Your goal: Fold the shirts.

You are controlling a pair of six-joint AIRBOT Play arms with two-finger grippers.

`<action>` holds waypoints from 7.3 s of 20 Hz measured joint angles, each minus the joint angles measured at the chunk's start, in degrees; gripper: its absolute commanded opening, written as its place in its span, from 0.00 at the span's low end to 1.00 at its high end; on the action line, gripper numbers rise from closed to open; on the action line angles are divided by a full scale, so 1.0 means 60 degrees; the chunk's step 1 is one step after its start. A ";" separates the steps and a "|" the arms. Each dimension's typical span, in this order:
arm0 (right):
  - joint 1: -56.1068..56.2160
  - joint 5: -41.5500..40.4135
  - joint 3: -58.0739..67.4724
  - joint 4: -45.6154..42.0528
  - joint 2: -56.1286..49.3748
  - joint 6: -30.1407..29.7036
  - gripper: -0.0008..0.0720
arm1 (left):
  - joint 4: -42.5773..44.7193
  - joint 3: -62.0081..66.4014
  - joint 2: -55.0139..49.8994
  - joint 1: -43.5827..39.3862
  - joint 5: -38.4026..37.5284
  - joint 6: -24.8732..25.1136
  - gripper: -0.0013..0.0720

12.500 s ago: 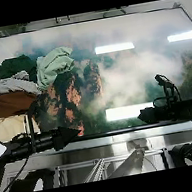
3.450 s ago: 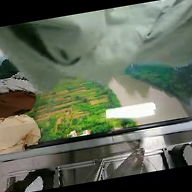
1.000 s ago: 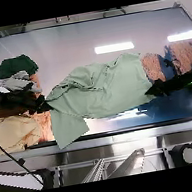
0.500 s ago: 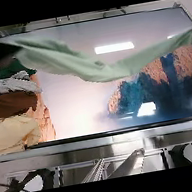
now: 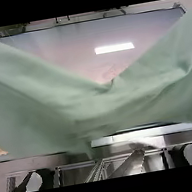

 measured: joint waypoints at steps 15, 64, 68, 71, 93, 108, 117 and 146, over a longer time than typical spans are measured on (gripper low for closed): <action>0.3697 -0.4044 -0.1974 -0.4091 -0.7490 -0.1636 0.03 | 0.6288 0.1213 -0.9449 -0.4080 0.2750 -0.0510 0.05; 0.2579 -0.1993 -0.7045 -0.7187 -0.7009 -0.0361 0.03 | 1.0859 -0.9344 -0.5144 -0.5690 0.4022 -0.3410 0.06; 0.2550 -0.1876 -0.7045 -0.7078 -0.6965 -0.0503 0.03 | 1.0714 -0.8477 -0.5351 -0.6109 0.4572 -0.3512 0.06; 0.2430 -0.1599 -0.7023 -0.6972 -0.6892 -0.0546 0.03 | 1.0932 -0.7985 -0.5209 -0.5712 0.4870 -0.3515 0.19; 0.2339 -0.1275 -0.7016 -0.6757 -0.6845 -0.0601 0.03 | 1.0204 -0.9384 -0.4645 -0.5748 0.4069 -0.3384 0.73; 0.0579 -0.0353 -0.6900 -0.8171 -0.6568 0.0433 0.03 | 1.0353 -1.0120 -0.3792 -0.4597 0.4229 -0.2033 0.05; 0.0091 0.0481 -0.6870 -0.7482 -0.6207 0.0834 0.03 | 0.9566 -1.0247 -0.2608 -0.3085 0.3064 -0.1464 0.05; 0.2674 -0.2601 -0.1654 -0.8269 -0.8808 0.0219 0.98 | 0.9264 0.3111 -1.0808 -0.4164 0.0302 -0.3559 0.96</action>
